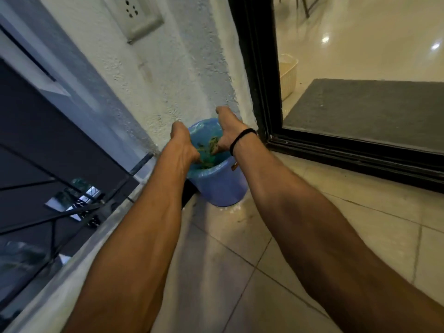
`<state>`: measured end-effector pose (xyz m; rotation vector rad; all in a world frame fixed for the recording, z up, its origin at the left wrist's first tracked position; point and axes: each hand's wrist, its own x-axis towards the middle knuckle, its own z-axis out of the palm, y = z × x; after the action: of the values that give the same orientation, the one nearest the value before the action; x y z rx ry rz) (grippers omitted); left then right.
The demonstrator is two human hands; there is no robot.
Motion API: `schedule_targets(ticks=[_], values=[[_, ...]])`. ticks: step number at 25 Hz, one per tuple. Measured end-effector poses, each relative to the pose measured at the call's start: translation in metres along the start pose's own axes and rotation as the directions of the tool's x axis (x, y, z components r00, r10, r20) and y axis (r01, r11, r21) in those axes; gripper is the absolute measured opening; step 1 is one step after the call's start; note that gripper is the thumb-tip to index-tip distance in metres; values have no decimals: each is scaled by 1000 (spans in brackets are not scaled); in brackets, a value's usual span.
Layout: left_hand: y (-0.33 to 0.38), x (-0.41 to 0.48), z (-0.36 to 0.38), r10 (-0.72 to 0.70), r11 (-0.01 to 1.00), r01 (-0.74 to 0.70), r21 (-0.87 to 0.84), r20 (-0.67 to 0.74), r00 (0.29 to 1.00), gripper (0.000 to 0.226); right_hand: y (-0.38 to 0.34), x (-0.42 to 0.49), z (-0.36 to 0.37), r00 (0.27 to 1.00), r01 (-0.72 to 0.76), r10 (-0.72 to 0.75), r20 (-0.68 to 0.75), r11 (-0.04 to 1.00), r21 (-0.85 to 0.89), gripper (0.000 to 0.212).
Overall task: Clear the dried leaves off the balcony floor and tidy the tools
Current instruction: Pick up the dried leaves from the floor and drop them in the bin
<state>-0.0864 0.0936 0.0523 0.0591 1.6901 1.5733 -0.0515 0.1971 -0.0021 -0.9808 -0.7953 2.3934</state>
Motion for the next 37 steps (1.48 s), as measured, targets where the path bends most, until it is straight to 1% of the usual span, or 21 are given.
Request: schedule_targets(ticks=[2,3,5,7,9,11,14,17,19,21,23,24,25,27,29,30,31,33,35,36,37], values=[[-5,-10,2,-7,999,8,-41,19,1000,51,1,-2,-4,998,-48,47,46,999,20,86],[-6,-16,5,-11,996,13,-84,24,1000,52,0,-10,-7,995,-53,50,81,998,36,89],[-8,-16,16,53,993,-57,-103,-44,998,52,-4,-31,-18,994,-16,10,109,998,54,75],[-10,-15,34,134,988,-144,-60,-139,981,54,-9,-54,-35,993,54,-59,105,998,42,57],[-15,-13,59,211,974,-223,-27,-222,952,51,-15,-72,-59,989,116,-122,82,990,80,37],[-29,-23,95,280,958,-287,-5,-207,937,45,-25,-89,-97,980,200,-200,-12,967,159,28],[-68,-42,155,301,954,-301,11,-92,949,45,-39,-125,-156,947,297,-264,-181,935,191,19],[-126,-78,221,275,959,-279,43,77,958,37,-52,-171,-220,849,446,-345,-400,875,190,21],[-171,-113,261,217,969,-236,76,204,955,36,-55,-203,-266,733,534,-379,-565,835,134,20],[-223,-158,298,136,966,-204,158,360,923,38,-47,-242,-321,579,586,-406,-707,810,15,21],[-275,-199,323,68,926,-254,280,537,841,39,-25,-283,-377,394,532,-416,-820,830,-165,21],[-301,-219,330,21,888,-304,344,632,775,39,-9,-306,-402,289,465,-417,-862,848,-254,20],[-331,-242,336,-28,845,-371,386,724,689,38,11,-336,-429,176,387,-417,-892,862,-327,18],[-385,-279,338,-76,724,-557,406,850,521,39,56,-394,-470,-1,226,-425,-905,882,-414,20],[-433,-313,328,-107,560,-750,353,928,357,36,108,-454,-502,-122,115,-409,-904,899,-422,18],[-456,-331,318,-141,499,-807,315,949,283,30,137,-484,-515,-186,77,-381,-906,913,-400,18],[-478,-345,308,-175,452,-848,275,960,218,27,165,-511,-525,-254,49,-345,-904,929,-368,20],[-519,-370,288,-255,392,-903,177,964,78,28,219,-553,-534,-391,15,-242,-888,963,-268,32],[-555,-388,272,-321,359,-930,75,946,-48,29,269,-575,-533,-477,19,-135,-868,986,-163,50],[-570,-394,267,-338,348,-936,41,937,-85,29,291,-578,-531,-497,-7,-117,-860,991,-130,56],[-583,-398,264,-350,341,-940,23,931,-104,30,310,-578,-526,-505,-71,-137,-852,991,-117,56]])
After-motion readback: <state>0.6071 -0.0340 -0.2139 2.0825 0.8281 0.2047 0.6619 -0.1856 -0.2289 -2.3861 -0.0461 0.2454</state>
